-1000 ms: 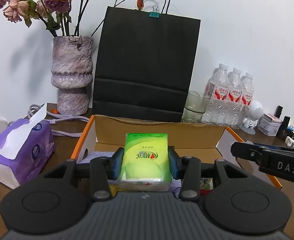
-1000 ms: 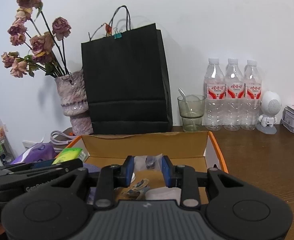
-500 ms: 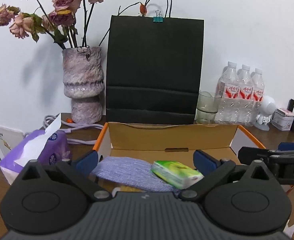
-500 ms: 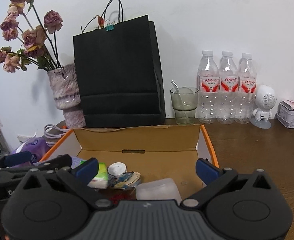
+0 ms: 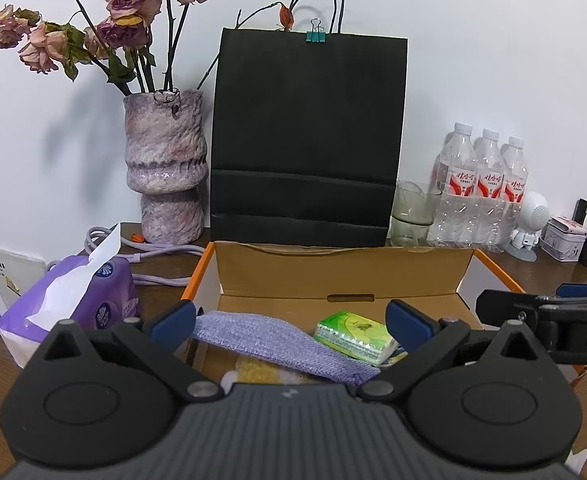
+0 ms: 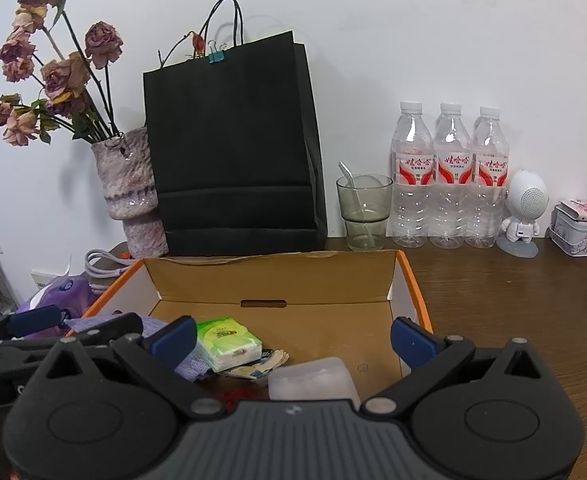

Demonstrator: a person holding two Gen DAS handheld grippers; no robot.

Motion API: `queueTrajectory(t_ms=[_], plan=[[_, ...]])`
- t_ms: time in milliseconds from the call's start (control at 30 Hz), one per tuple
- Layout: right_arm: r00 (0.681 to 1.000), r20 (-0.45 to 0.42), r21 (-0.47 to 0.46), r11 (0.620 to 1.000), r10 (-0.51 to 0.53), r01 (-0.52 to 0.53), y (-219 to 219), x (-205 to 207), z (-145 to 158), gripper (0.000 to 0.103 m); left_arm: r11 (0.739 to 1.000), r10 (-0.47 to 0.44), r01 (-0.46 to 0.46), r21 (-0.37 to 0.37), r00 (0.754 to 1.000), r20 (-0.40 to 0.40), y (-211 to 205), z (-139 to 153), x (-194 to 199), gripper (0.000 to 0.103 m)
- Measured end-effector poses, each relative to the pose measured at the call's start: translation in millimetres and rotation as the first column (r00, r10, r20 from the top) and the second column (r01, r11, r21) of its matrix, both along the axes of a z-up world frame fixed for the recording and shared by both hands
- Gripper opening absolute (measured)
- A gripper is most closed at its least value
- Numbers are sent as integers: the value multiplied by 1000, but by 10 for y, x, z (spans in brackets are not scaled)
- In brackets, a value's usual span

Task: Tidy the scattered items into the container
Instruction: 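Carry the wrapper and tissue pack over the box and open both tools inside, then grasp the crumpled white tissue with the right tool while the left tool grasps the yellow bar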

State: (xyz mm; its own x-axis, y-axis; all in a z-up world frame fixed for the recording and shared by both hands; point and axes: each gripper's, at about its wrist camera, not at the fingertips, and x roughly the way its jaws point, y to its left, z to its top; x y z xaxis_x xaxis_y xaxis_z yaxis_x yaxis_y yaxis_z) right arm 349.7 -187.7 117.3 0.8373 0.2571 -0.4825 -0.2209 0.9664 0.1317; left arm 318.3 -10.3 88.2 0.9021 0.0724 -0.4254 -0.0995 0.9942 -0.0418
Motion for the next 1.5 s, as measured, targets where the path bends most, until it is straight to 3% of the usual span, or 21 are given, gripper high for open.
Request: queueTrajectory(t_ms=[233, 400, 600, 767, 1000, 1267, 1500], plan=[[999, 42, 4, 1000, 17, -17, -13, -166, 156, 103, 999, -19, 20, -30, 999, 38, 47, 150, -284, 103], [999, 41, 0, 1000, 24, -24, -121, -372, 186, 103, 999, -38, 37, 22, 998, 52, 85, 177, -552, 103], [1000, 15, -109, 994, -2, 4, -330, -690, 5, 103, 995, -76, 77, 64, 997, -11, 181, 7, -833, 103], [998, -45, -185, 982, -45, 36, -507, -910, -288, 103, 987, -102, 113, 110, 990, -102, 151, -314, -943, 103], [986, -157, -202, 979, -50, 18, -527, -929, -695, 103, 988, -98, 119, 93, 974, -204, 89, -664, -894, 103], [984, -152, -155, 986, -91, 67, -558, -814, -839, 103, 988, -88, 113, 110, 975, -203, 64, -764, -758, 100], [988, -151, -166, 986, -41, 16, -445, -730, -882, 101, 987, -114, 135, 83, 969, -217, 99, -803, -699, 93]])
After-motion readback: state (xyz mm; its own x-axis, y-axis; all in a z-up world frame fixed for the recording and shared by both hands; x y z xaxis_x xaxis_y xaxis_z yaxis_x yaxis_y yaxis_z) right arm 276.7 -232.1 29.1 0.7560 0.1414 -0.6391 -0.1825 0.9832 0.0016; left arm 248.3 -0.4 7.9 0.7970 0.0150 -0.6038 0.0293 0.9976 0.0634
